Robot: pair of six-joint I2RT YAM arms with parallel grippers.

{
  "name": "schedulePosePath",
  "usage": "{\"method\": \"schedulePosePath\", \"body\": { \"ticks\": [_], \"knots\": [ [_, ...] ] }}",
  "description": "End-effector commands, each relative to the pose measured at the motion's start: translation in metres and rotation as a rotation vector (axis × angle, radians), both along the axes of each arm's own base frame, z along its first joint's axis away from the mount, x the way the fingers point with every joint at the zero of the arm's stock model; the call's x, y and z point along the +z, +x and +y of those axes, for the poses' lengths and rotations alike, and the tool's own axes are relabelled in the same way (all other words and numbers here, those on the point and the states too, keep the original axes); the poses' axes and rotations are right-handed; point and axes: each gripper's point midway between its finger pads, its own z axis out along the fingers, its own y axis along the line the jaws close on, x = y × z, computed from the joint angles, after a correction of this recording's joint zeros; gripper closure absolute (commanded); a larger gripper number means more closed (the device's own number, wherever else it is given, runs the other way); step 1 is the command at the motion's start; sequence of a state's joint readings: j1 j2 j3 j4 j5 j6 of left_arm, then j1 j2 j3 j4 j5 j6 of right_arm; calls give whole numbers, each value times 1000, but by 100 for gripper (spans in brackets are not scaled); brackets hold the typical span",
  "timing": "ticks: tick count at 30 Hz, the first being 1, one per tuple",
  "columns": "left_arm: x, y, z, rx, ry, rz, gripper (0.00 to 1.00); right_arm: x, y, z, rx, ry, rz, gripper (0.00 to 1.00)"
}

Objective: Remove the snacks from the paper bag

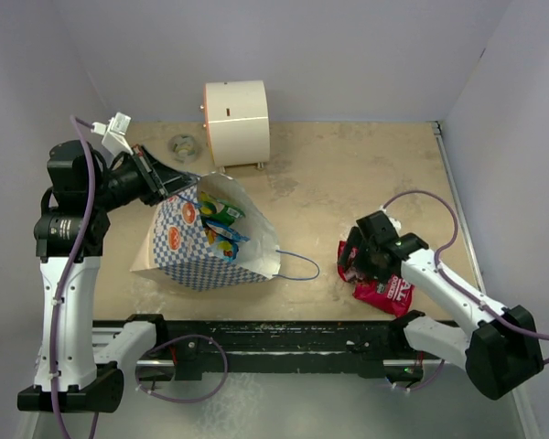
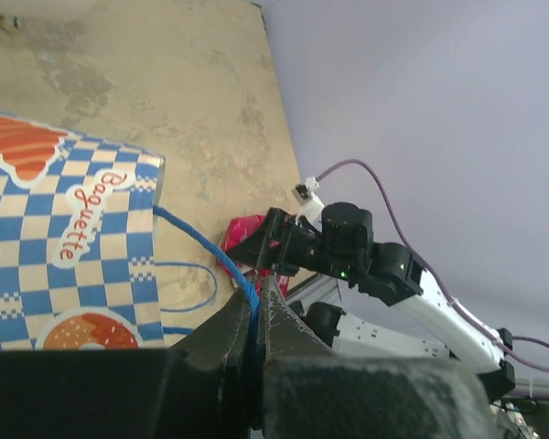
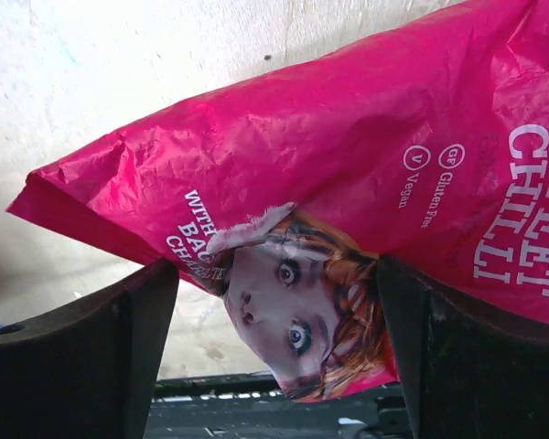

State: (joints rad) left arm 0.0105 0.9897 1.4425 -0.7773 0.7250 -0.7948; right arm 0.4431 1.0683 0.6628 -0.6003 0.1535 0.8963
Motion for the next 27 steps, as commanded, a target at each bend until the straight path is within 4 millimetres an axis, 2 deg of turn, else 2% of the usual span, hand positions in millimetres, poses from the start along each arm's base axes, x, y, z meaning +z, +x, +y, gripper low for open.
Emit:
{"method": "schedulePosePath", "body": {
  "ticks": [1, 4, 6, 9, 13, 17, 21, 24, 27],
  "knots": [
    [-1, -28, -11, -91, -37, 1, 100, 22, 0, 1, 101, -20, -46, 8],
    [-9, -43, -8, -78, -8, 0, 100, 61, 7, -7, 159, -60, -171, 5],
    [-13, -48, -8, -80, -5, -1, 100, 86, 15, -4, 214, -57, -250, 3],
    [-13, -51, -7, -74, 11, -14, 100, 106, 28, 22, 348, 2, -297, 0],
    [-10, -44, 0, -29, 47, -34, 100, 119, 46, 76, 542, 143, -364, 0],
    [-13, -36, 6, 19, 67, -9, 100, 125, 55, 127, 686, 266, -439, 0],
    [-15, -29, 13, 70, 88, 23, 100, 114, 55, 177, 845, 313, -468, 0],
    [-15, -23, 19, 104, 117, 35, 100, 91, 54, 196, 916, 315, -487, 0],
    [-17, -17, 25, 143, 143, 49, 100, 74, 59, 206, 869, 367, -485, 8]
  ]
}}
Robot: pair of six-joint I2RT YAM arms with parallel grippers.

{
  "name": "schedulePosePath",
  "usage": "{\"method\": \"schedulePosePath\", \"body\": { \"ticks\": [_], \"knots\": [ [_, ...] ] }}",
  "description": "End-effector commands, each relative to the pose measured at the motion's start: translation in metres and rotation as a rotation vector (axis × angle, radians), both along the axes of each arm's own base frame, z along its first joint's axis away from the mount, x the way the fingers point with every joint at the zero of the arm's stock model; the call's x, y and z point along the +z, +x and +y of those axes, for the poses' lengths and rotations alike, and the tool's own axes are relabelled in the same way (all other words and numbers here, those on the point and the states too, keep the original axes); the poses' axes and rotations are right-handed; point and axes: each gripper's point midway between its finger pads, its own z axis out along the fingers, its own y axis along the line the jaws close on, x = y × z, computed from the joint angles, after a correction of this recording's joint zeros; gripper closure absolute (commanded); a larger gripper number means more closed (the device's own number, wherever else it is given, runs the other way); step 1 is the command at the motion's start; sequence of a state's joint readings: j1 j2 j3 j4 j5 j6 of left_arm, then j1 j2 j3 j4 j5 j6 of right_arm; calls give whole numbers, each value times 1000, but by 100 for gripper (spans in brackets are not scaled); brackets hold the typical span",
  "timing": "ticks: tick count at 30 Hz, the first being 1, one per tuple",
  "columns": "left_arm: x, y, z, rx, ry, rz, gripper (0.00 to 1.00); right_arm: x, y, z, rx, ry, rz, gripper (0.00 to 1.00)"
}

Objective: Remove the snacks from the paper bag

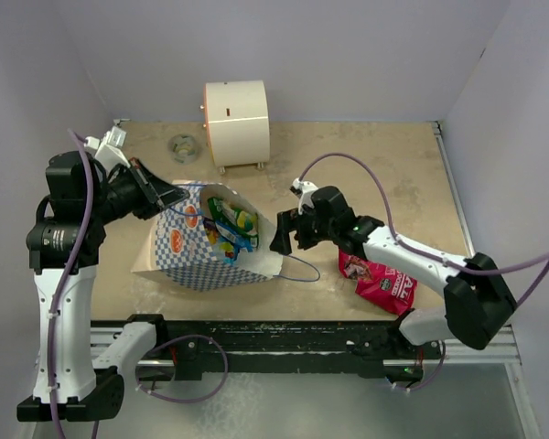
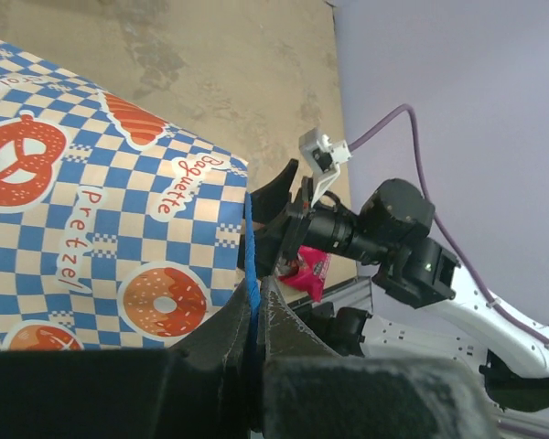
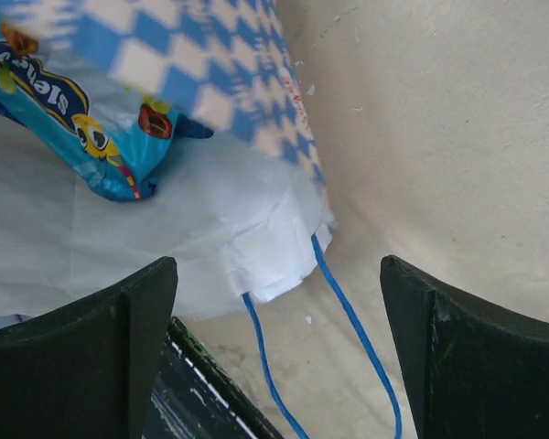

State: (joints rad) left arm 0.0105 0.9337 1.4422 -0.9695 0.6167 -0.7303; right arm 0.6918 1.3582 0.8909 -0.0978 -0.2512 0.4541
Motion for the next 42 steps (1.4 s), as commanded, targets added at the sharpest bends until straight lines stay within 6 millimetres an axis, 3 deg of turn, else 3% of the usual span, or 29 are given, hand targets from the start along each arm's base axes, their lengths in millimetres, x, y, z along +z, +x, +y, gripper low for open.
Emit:
{"method": "schedulePosePath", "body": {
  "ticks": [1, 7, 12, 14, 19, 21, 28, 32, 35, 39, 42],
  "knots": [
    [11, 5, 12, 64, 61, -44, 100, 3, 13, 27, 17, 138, -72, 9],
    [20, 12, 12, 62, 69, -66, 100, -36, 22, 32, -97, 117, 1, 25],
    [26, 13, 10, 10, 102, -82, 100, -44, 13, 54, -76, 148, 47, 40],
    [29, 12, 9, -6, 111, -83, 100, -44, 8, 61, -103, 147, 84, 51],
    [24, 6, 11, 5, 122, -62, 100, -34, -14, 75, -184, 139, 151, 92],
    [21, 4, 12, 8, 131, -54, 100, -22, -21, 79, -212, 132, 170, 100],
    [14, -11, 12, 31, 108, -33, 100, 34, -58, 117, -119, 252, 169, 100],
    [24, -8, 18, 88, 101, -34, 100, 54, -61, 120, -51, 224, 60, 98],
    [36, 0, 22, 121, 99, -75, 100, 59, -56, 110, -4, 163, -52, 95],
    [44, 9, 29, 195, 86, -81, 100, 38, -58, 92, -5, 96, -74, 87],
    [49, 12, 30, 224, 53, -79, 100, 36, -58, 90, 10, 75, -84, 79]
  ]
}}
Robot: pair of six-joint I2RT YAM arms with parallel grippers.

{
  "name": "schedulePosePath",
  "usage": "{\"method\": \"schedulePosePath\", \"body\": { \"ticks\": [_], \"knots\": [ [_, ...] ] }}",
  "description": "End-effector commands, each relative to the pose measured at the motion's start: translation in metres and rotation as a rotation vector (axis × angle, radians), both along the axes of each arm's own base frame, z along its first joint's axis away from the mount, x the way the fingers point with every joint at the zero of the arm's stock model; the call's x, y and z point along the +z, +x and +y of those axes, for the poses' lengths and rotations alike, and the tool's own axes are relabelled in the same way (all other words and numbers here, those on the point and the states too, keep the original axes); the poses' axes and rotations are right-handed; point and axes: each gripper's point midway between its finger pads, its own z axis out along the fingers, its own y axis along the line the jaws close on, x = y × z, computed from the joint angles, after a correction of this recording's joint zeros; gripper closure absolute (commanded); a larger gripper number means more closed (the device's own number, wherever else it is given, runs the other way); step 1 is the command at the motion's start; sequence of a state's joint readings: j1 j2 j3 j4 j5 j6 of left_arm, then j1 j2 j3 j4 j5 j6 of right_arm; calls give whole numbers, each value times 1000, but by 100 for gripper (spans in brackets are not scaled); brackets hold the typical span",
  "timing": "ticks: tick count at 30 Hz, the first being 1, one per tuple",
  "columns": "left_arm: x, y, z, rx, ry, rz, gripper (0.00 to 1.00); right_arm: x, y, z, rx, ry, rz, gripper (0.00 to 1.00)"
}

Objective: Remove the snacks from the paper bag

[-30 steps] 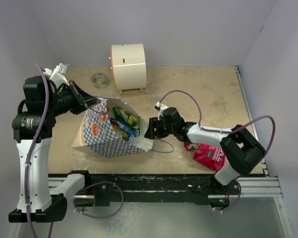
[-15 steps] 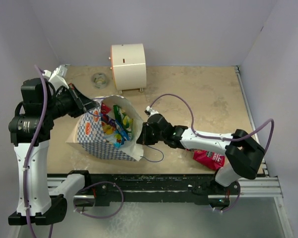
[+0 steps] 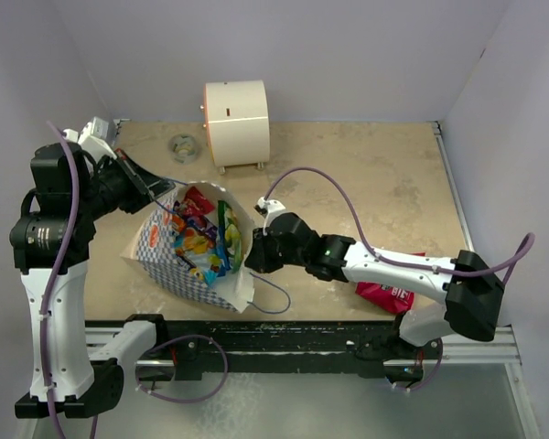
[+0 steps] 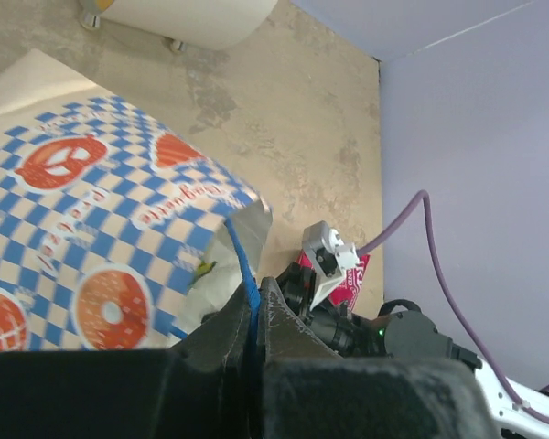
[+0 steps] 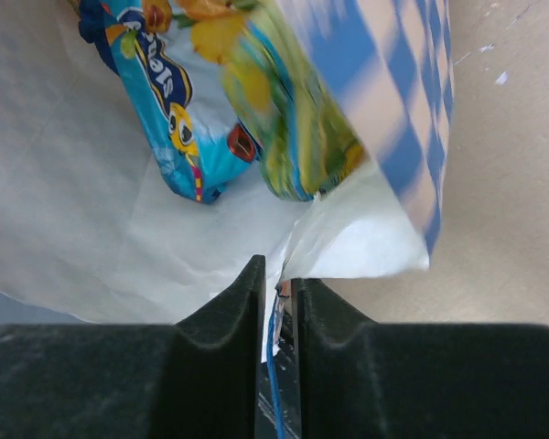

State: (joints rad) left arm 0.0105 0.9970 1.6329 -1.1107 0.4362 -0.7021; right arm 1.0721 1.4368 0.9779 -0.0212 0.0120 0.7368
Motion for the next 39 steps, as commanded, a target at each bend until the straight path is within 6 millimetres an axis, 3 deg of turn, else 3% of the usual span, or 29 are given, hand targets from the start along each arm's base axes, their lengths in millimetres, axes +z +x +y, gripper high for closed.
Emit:
{"method": "schedulePosePath", "body": {
  "ticks": [1, 4, 9, 13, 17, 22, 27, 31, 35, 37, 39],
  "knots": [
    [30, 5, 5, 78, -47, -86, 100, 14, 11, -9, 2, -31, -103, 75],
    [25, 5, 8, 101, -45, -74, 100, 18, 17, -11, -8, -62, -124, 67],
    [19, 5, 12, 125, -36, -67, 100, 15, 27, -41, -86, -202, -158, 62],
    [15, 7, 11, 116, -35, -59, 100, 38, 26, -52, -85, -174, -216, 46],
    [15, 12, 7, 86, -42, -69, 100, 63, 16, -48, -69, -68, -212, 37],
    [19, 17, 4, 68, -48, -87, 100, 92, -1, -24, -3, 112, -262, 40],
    [19, 16, 0, 43, -57, -88, 100, 86, -18, -7, 21, 152, -286, 63],
    [15, 13, 1, 43, -48, -77, 100, 70, -22, 12, 8, 112, -306, 60],
    [12, 12, -2, 28, -63, -63, 100, 35, -5, 4, -150, 9, -243, 48],
    [10, 11, -4, 22, -66, -60, 100, 29, 0, 7, -184, 34, -240, 49],
    [10, 11, -5, 14, -70, -57, 100, 21, 7, 8, -221, 26, -246, 56]
  ]
}}
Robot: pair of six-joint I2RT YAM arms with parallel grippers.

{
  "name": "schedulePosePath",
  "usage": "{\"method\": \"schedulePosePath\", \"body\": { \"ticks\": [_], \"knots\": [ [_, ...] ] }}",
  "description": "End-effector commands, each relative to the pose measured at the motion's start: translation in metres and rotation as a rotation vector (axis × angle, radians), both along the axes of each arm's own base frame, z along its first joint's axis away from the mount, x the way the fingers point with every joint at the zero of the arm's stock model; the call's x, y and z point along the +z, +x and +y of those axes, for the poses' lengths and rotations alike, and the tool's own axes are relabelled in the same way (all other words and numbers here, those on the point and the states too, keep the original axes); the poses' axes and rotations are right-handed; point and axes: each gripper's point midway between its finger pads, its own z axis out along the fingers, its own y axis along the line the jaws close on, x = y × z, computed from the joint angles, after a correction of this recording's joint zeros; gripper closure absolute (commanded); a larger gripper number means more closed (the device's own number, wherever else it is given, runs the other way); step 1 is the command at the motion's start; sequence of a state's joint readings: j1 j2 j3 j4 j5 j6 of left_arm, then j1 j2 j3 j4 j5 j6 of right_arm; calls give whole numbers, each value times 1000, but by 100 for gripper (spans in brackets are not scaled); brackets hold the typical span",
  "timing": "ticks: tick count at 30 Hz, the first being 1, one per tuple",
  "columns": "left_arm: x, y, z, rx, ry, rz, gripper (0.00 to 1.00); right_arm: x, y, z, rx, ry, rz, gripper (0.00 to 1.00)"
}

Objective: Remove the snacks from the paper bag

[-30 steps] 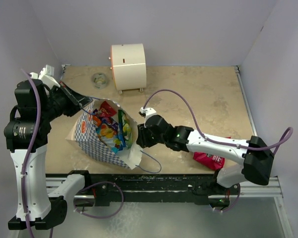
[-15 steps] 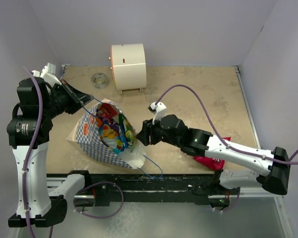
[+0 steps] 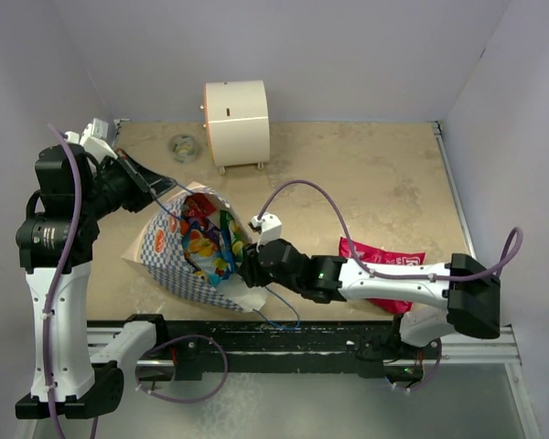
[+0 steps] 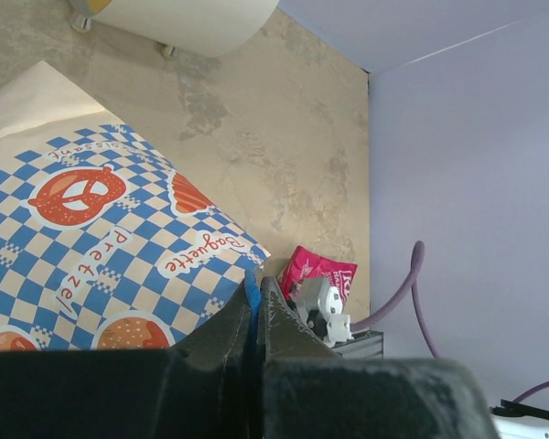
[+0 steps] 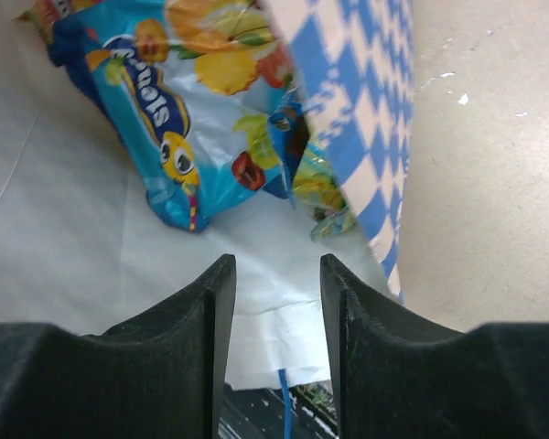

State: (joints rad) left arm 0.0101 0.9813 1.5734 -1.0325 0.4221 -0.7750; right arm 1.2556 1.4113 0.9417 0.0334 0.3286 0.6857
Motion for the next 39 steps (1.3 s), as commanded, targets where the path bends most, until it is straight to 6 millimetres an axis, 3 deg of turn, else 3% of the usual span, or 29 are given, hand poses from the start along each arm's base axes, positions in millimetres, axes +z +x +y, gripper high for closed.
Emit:
{"method": "schedulePosePath", "body": {
  "ticks": [1, 6, 8, 10, 15, 20, 28, 34, 39],
  "knots": [
    [12, 0, -6, -34, -20, -54, 100, 13, 27, 4, -162, 83, -49, 58],
    [17, -1, -13, -64, -53, -59, 100, -5, 38, 19, -188, 43, -61, 54],
    [18, -3, -14, -73, -56, -58, 100, -13, 44, 15, -224, 18, -72, 52],
    [18, -5, -15, -84, -60, -53, 100, -8, 53, 18, -278, 18, -81, 52],
    [17, -11, -21, -121, -73, -44, 100, -18, 60, 19, -343, -5, -62, 51],
    [15, -16, -23, -148, -59, -37, 100, -14, 73, 21, -385, -2, -103, 49],
    [12, -20, -25, -168, -68, -26, 100, -19, 82, 23, -395, -17, -146, 53],
    [15, -23, -24, -159, -62, -34, 100, -23, 90, 20, -391, -44, -163, 45],
    [13, -25, -22, -147, -56, -31, 100, -1, 82, 24, -311, 29, -162, 41]
  ]
}}
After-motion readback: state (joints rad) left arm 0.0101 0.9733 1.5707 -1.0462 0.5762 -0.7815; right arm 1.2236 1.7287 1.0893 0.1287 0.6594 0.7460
